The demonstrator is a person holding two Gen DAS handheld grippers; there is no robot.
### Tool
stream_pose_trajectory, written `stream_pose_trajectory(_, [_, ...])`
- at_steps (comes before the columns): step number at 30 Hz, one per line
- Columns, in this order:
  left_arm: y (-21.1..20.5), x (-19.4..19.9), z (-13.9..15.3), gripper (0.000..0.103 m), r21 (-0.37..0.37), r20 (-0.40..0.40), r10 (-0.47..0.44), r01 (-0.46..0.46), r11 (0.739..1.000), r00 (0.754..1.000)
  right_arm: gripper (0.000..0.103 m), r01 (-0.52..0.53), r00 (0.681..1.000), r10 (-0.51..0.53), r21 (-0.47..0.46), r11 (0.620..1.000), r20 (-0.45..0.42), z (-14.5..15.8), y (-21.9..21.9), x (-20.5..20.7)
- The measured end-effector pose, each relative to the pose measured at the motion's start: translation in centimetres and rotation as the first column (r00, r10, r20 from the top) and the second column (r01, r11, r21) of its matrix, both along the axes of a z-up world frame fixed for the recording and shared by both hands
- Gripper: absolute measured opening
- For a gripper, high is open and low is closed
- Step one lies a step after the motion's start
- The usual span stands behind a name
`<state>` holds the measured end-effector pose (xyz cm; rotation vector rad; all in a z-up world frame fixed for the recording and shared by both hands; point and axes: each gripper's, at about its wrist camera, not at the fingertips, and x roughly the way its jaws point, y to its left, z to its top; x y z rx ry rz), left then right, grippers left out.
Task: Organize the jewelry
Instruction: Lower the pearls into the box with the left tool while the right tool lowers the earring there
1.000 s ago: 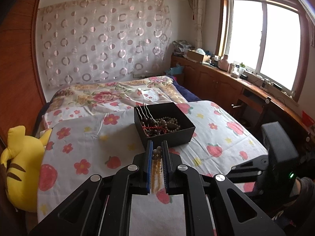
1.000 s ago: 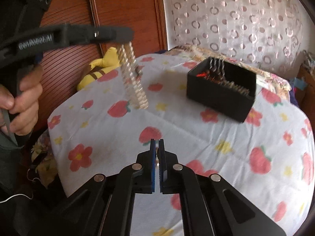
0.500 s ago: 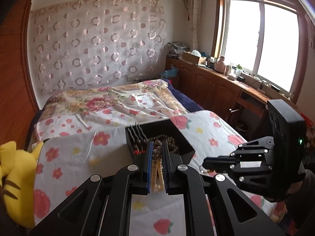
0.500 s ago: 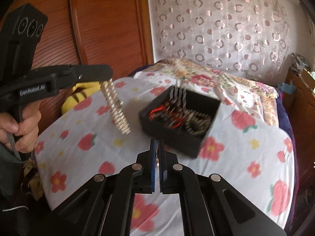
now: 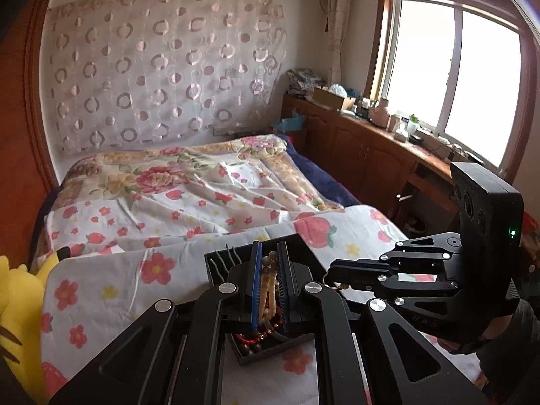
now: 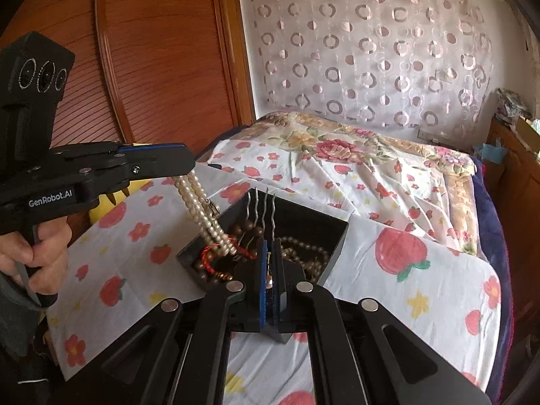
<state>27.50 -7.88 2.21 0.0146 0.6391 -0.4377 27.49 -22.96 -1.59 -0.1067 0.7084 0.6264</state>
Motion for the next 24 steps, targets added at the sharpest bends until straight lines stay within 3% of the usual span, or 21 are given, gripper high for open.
stream_pose_trajectory(7, [0.0,1.1,-3.2,0.008,0.008,-0.063,-0.001,0.002,1.000,0.998,0.004,-0.025,0.999,0.025,-0.004,1.000,-0.047,-2.2,0.9,0.3])
stream_pose_trajectory(17, [0.0,1.2,-4.7,0.008,0.015,-0.088,-0.009,0.010,1.000,0.996,0.004,-0.017,0.998,0.017,-0.012,1.000,-0.060,-3.0,1.2,0.0])
stream_pose_trajectory(18, [0.0,1.2,-4.8,0.008,0.018,-0.089,-0.009,0.011,1.000,0.996,0.005,-0.013,0.998,0.012,-0.011,1.000,-0.059,-3.0,1.1,0.0])
stream_pose_trajectory(21, [0.0,1.2,-4.8,0.008,0.016,-0.089,-0.010,0.011,1.000,0.996,0.023,0.002,0.998,-0.003,-0.004,1.000,-0.056,-2.8,0.7,0.0])
stream_pose_trajectory(24, [-0.1,1.1,-4.8,0.008,0.017,-0.089,-0.008,0.010,1.000,0.996,0.026,0.013,0.999,-0.014,-0.004,1.000,-0.050,-2.6,0.3,-0.1])
